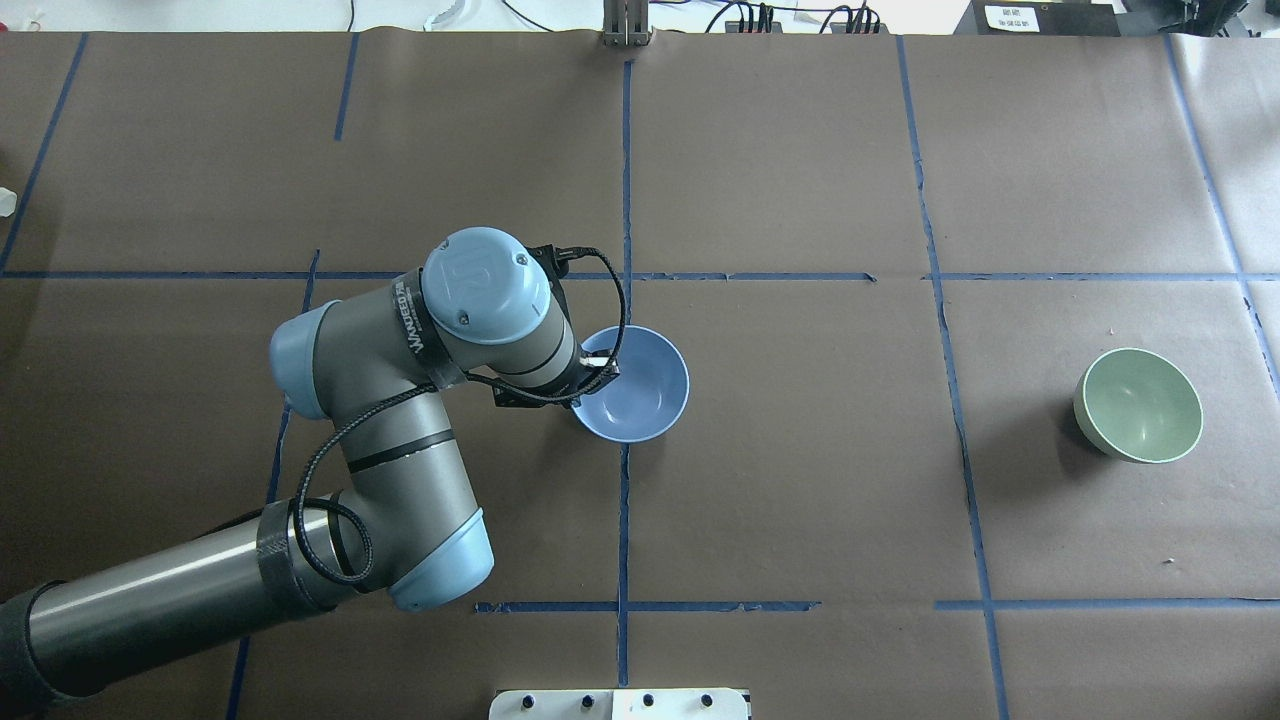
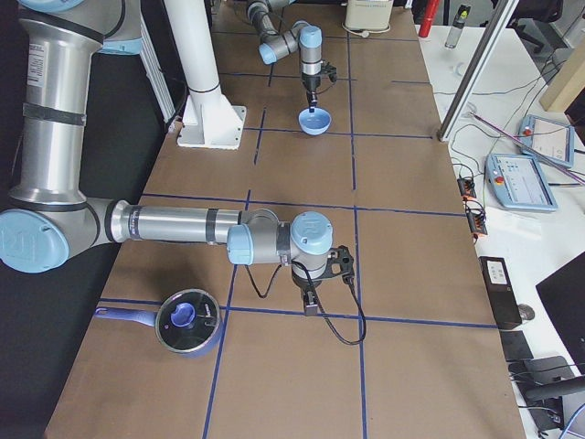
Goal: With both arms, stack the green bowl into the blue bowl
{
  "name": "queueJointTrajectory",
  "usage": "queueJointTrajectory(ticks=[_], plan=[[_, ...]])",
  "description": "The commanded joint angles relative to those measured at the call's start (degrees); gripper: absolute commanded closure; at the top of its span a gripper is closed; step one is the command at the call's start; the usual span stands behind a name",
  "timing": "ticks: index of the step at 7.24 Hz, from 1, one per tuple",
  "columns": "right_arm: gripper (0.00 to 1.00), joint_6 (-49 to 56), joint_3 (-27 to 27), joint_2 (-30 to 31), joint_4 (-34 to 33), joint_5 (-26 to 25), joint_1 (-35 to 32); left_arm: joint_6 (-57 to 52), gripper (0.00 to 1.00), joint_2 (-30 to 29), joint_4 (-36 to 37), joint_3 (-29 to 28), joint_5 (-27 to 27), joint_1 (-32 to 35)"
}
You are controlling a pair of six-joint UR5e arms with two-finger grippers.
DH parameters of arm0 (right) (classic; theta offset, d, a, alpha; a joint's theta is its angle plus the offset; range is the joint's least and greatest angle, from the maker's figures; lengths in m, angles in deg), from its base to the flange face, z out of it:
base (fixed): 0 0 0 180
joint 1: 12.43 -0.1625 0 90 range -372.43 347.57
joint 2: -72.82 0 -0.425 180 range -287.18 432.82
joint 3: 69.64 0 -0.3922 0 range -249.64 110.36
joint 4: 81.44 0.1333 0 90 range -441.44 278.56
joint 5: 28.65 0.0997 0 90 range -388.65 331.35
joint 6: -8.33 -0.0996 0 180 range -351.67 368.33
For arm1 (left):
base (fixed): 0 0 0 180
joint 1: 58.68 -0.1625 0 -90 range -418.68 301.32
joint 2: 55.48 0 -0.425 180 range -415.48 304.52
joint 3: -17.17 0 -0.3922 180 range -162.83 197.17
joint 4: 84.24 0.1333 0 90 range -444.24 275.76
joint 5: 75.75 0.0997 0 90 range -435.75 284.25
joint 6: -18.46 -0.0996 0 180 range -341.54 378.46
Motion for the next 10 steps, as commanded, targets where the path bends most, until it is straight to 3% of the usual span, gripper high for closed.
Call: queueJointTrajectory(ticks=[1, 3, 4, 5, 7, 8, 10], plan=[[0.0, 0.17, -0.03, 0.0, -0.03, -0.02, 0.0, -0.28, 0.97, 0.16, -0.01, -0.47, 0.59, -0.95], [0.0, 0.09, -0.03, 0.0, -0.03, 0.07, 0.09, -0.29, 0.85, 0.33, 0.08, -0.56, 0.59, -0.86], [0.0, 0.09, 0.06, 0.0, 0.05, 0.07, 0.09, -0.37, 0.58, 0.51, 0.17, -0.39, 0.59, -0.77], [0.0, 0.09, 0.32, -0.09, 0.32, 0.24, 0.09, -1.94, 0.01, 0.77, 0.43, 0.66, 0.85, -0.16], [0.0, -3.92, 0.76, -0.09, 2.6, 1.29, 0.17, -14.09, 0.0, 6.8, 7.41, 9.14, -4.56, 6.4], [0.0, -8.22, 3.02, -0.09, 2.6, 1.73, 1.57, -27.75, 0.0, 11.62, 13.99, 15.63, -10.08, 13.66], [0.0, -17.0, 6.11, 0.0, 2.78, 1.74, 6.39, -56.04, 0.0, 22.51, 18.97, 18.77, -16.79, 28.6]])
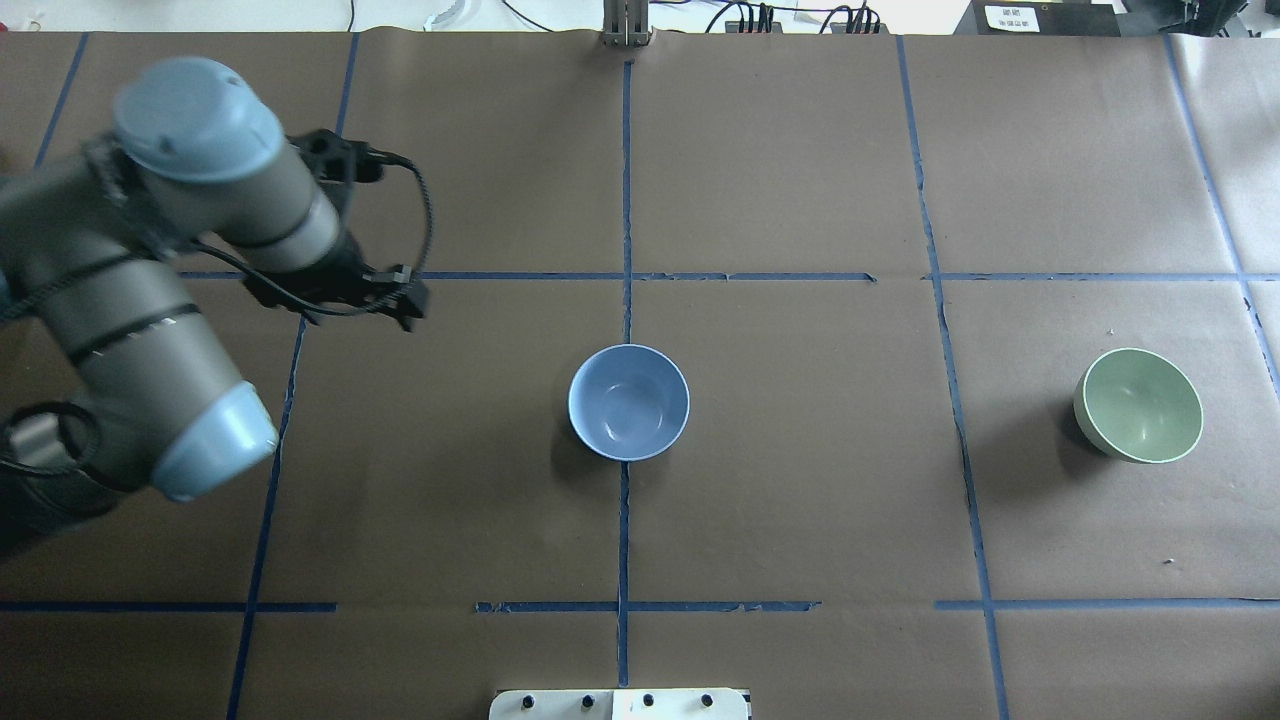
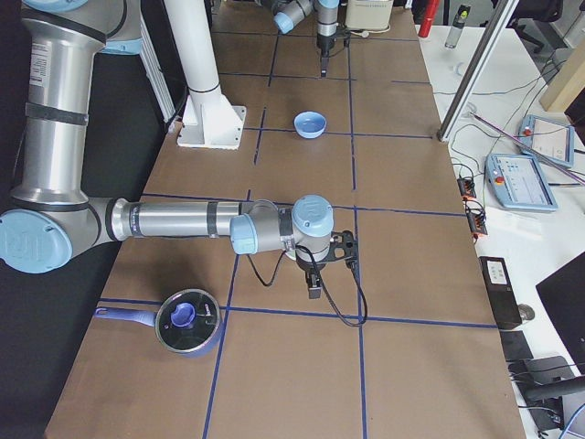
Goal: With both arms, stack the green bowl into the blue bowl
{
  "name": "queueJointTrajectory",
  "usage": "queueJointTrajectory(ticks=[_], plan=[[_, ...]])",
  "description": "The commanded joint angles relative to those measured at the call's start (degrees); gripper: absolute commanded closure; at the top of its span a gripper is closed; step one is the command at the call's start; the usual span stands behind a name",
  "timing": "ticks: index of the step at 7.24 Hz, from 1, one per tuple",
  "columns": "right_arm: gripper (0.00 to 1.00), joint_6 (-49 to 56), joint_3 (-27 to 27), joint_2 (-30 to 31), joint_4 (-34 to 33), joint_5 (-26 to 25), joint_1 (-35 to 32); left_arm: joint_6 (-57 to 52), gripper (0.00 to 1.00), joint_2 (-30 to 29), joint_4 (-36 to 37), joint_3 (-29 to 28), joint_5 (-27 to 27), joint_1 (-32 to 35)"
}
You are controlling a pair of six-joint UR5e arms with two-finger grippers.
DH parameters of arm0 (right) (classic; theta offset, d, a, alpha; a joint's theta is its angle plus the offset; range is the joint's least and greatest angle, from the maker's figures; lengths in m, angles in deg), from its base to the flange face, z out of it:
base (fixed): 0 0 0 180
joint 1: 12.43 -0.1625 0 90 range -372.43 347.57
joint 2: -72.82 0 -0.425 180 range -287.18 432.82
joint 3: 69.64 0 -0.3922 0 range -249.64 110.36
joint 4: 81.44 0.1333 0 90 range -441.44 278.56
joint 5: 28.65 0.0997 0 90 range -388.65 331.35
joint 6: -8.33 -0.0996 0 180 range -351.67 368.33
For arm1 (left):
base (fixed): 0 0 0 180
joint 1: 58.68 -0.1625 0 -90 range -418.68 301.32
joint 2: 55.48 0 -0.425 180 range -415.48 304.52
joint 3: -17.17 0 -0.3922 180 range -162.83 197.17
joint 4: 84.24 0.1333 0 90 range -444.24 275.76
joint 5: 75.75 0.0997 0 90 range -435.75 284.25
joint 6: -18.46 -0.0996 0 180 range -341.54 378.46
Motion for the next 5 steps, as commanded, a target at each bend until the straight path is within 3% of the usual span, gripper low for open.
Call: queueJointTrajectory(ticks=[1, 2, 3, 4, 5], plan=[[0.0, -9.41, 2.18, 0.03, 4.54, 0.1, 4.66, -29.52, 0.0, 12.89, 2.97, 1.61, -5.3, 17.82], [0.0, -16.41, 2.27, 0.12, 9.8, 0.11, 6.24, -43.82, 0.0, 18.17, 2.97, -0.48, -8.61, 26.61], [0.0, -21.18, 1.83, 0.38, 15.94, -0.59, 9.22, -57.45, 0.0, 21.45, 3.06, -6.16, -14.13, 36.0], [0.0, -21.75, 1.83, 1.17, 17.83, -0.6, 9.77, -64.29, 0.0, 23.57, 2.71, -12.13, -17.23, 42.89], [0.0, -22.89, 1.31, 2.74, 18.03, -1.03, 10.56, -64.62, 0.0, 26.11, 1.49, -12.54, -17.78, 44.26]])
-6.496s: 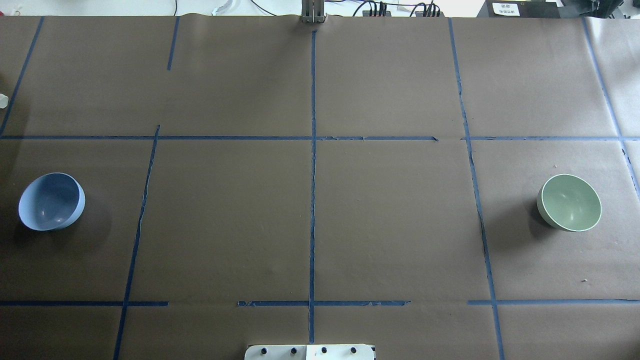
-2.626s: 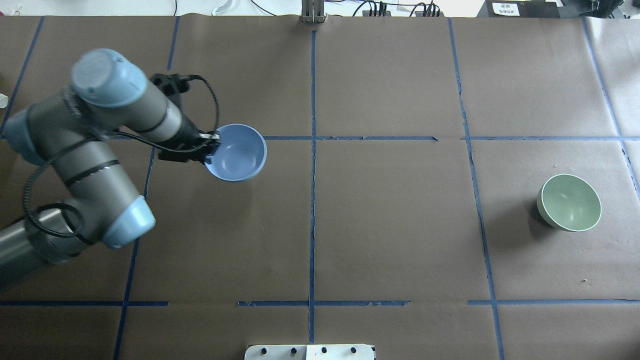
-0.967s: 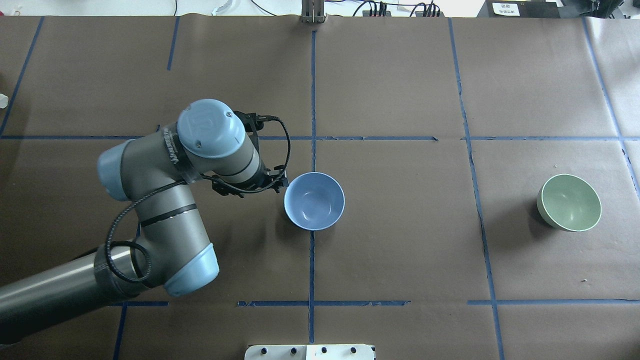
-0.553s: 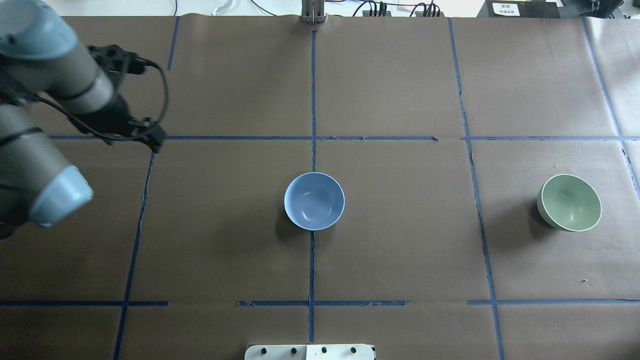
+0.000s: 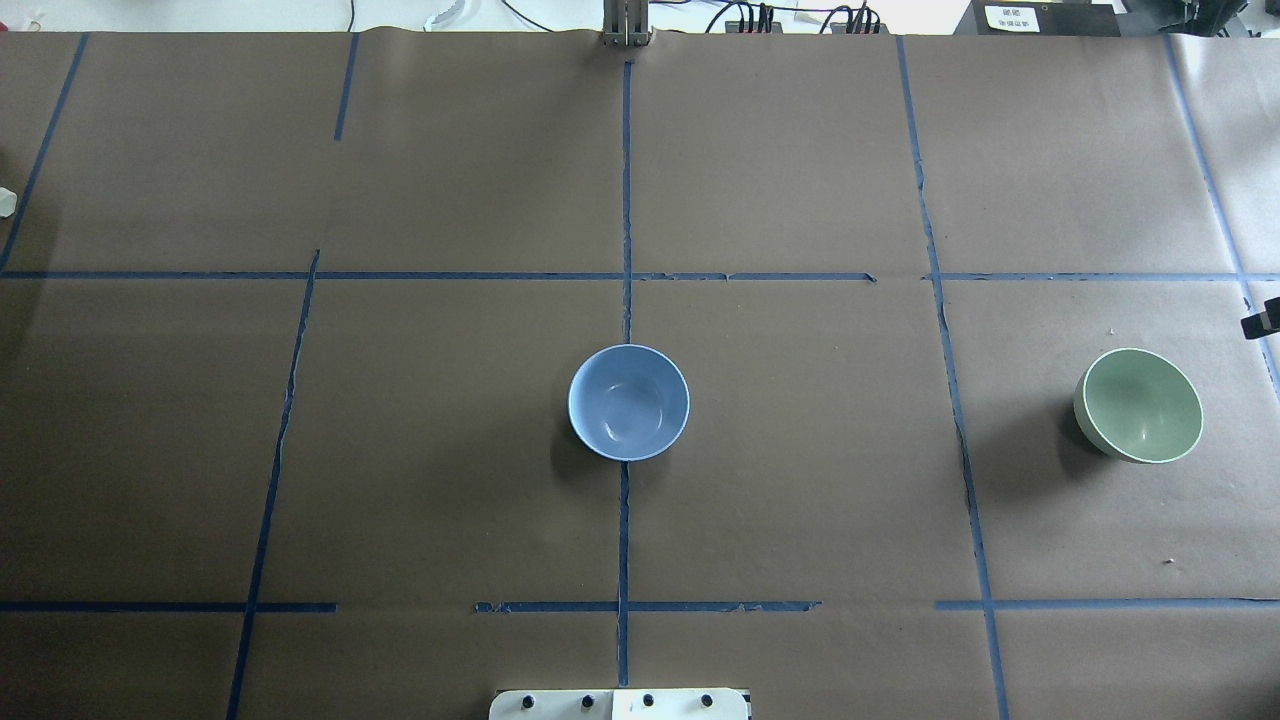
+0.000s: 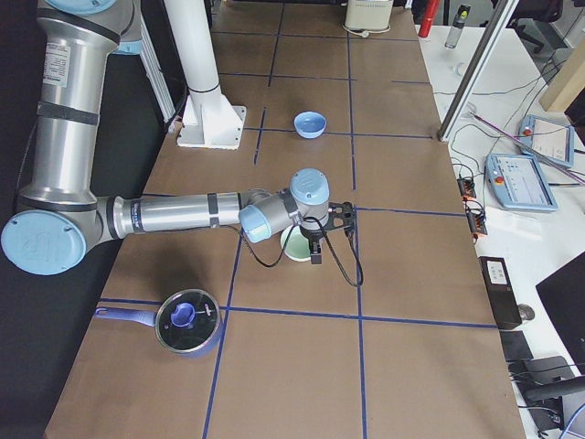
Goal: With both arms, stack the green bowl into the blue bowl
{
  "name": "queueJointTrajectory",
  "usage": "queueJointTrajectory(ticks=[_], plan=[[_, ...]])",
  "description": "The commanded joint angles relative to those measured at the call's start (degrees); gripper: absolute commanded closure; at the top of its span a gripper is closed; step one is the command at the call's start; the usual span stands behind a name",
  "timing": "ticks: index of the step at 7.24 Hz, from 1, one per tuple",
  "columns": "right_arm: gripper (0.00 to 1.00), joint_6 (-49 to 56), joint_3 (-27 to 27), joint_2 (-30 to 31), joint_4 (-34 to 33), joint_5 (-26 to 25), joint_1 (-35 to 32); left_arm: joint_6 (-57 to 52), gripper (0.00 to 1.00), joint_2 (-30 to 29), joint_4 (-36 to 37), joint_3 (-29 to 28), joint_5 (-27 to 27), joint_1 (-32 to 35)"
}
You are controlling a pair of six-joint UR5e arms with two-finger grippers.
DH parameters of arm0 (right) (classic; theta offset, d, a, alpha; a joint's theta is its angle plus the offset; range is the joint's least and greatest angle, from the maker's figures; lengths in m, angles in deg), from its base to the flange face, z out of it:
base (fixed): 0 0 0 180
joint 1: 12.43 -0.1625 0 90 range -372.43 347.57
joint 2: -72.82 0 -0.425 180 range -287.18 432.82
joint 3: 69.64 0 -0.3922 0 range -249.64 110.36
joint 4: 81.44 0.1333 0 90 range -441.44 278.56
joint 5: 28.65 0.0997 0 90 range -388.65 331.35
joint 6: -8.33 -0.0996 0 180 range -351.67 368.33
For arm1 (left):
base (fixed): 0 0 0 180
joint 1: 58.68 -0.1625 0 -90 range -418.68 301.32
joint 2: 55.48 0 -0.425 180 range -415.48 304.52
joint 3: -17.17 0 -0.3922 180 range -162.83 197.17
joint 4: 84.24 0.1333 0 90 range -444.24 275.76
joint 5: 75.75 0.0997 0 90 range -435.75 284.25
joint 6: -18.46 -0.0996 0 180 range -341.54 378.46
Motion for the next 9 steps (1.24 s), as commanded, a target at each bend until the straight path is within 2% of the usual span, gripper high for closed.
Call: queueJointTrajectory(ticks=[1, 2, 4, 5, 6, 7, 8, 9], plan=[[0.01, -3.18, -0.94, 1.61, 1.95, -1.09, 2.13, -4.39, 0.0, 4.04, -1.28, -2.72, -2.16, 4.63], [0.02, -4.15, -3.21, 1.61, 5.43, -1.53, 3.18, -4.3, 0.0, 4.13, -1.28, -2.72, -2.16, 4.62], [0.08, -16.21, -11.8, 1.17, 23.82, -4.16, 9.05, -4.3, 0.0, 4.04, -1.37, -2.55, -2.16, 4.62], [0.12, -18.9, -14.8, 0.82, 29.23, -4.35, 11.34, -4.3, 0.0, 3.96, -1.37, -2.55, -2.25, 4.62], [0.24, -18.84, -14.92, 1.08, 29.98, -4.26, 11.89, -4.3, 0.0, 4.04, -1.37, -2.63, -2.25, 4.62], [0.5, -18.84, -15.27, 1.34, 29.99, -4.44, 12.68, -4.3, 0.0, 4.04, -1.37, -2.64, -2.16, 4.62], [1.0, -18.84, -15.27, 1.52, 29.99, -4.52, 12.68, -4.38, 0.0, 4.04, -1.37, -2.64, -2.16, 4.62], [1.0, -18.93, -15.36, 1.43, 29.81, -4.79, 12.77, -4.39, 0.0, 4.04, -1.37, -2.64, -2.25, 4.62]])
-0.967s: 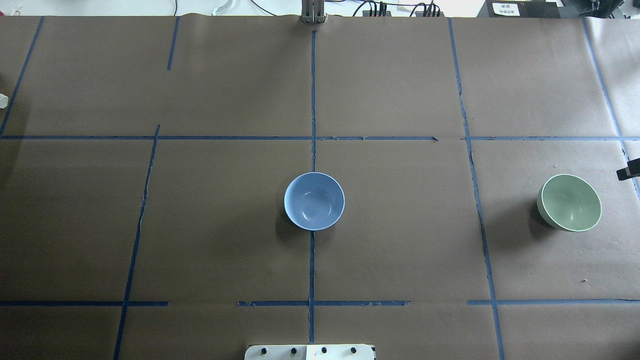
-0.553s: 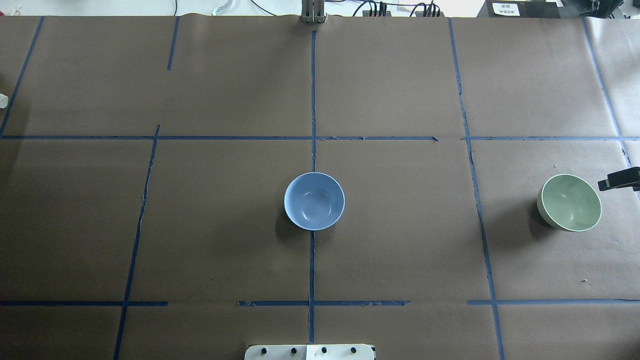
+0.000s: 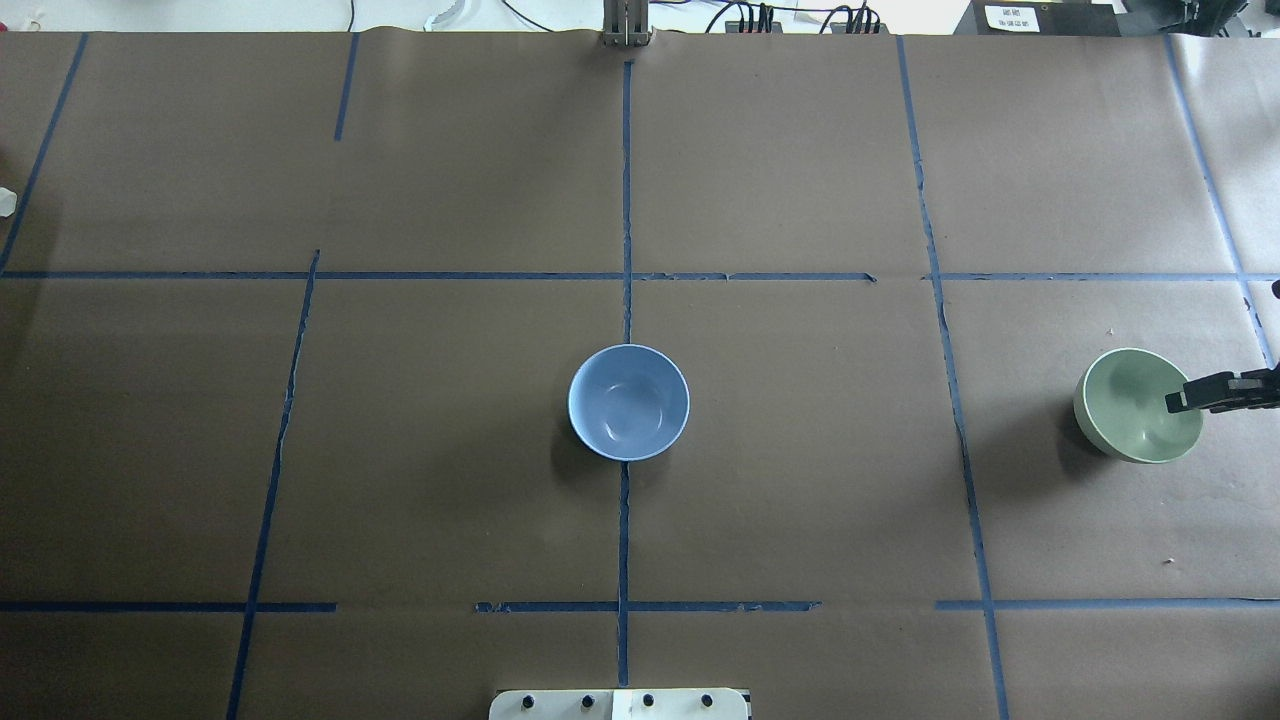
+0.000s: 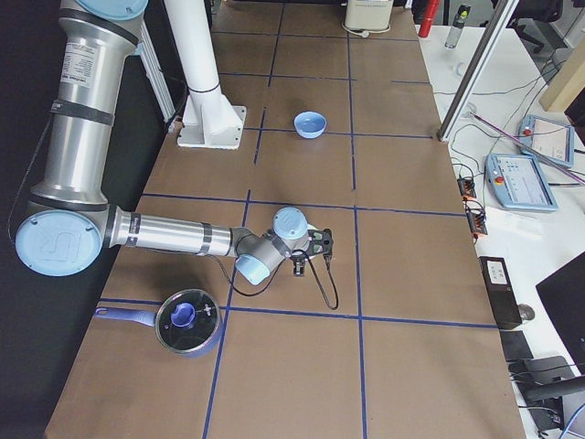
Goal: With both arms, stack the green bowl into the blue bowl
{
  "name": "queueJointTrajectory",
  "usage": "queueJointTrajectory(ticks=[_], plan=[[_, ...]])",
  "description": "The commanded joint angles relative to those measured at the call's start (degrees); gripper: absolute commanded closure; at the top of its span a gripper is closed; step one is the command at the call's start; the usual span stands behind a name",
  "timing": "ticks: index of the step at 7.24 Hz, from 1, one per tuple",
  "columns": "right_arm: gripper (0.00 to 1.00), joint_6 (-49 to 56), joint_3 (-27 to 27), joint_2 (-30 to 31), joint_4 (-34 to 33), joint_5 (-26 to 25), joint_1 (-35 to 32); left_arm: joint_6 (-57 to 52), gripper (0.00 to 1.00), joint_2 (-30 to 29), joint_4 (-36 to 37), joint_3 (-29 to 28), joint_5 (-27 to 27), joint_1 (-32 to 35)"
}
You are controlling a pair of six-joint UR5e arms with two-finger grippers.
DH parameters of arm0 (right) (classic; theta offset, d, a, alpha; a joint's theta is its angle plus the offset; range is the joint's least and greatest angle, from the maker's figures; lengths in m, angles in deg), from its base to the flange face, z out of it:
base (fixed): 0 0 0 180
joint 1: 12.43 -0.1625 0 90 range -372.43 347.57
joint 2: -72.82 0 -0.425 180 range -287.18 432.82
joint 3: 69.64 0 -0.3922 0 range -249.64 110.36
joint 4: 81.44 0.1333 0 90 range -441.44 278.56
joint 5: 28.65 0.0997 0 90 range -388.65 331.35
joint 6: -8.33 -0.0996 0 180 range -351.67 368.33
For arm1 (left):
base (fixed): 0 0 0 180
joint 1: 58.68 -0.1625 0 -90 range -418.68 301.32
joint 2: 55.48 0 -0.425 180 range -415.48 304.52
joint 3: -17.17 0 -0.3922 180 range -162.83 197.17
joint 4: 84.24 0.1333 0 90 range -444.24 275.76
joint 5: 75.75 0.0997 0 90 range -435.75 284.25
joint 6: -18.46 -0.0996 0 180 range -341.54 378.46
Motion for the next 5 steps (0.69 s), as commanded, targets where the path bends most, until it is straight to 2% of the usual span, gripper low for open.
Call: queueJointTrajectory(ticks=[1, 3, 4, 5], plan=[[1.0, -0.04, -0.17, -0.06, -0.08, -0.26, 0.22, -0.03, 0.0, 0.0, 0.0, 0.0, -0.06, 0.0], [1.0, -0.48, 0.7, -0.76, -0.25, 0.44, 0.22, 0.06, 0.0, 0.0, 0.0, 0.0, -0.06, 0.0], [1.0, -3.53, 3.32, -2.68, -2.95, 1.49, 0.4, 0.14, 0.0, 0.0, 0.0, 0.08, -0.06, 0.0], [1.0, -6.87, 7.26, -8.44, -12.2, 2.72, 0.31, 0.15, 0.0, 0.0, 0.0, 0.08, -0.23, 0.0]])
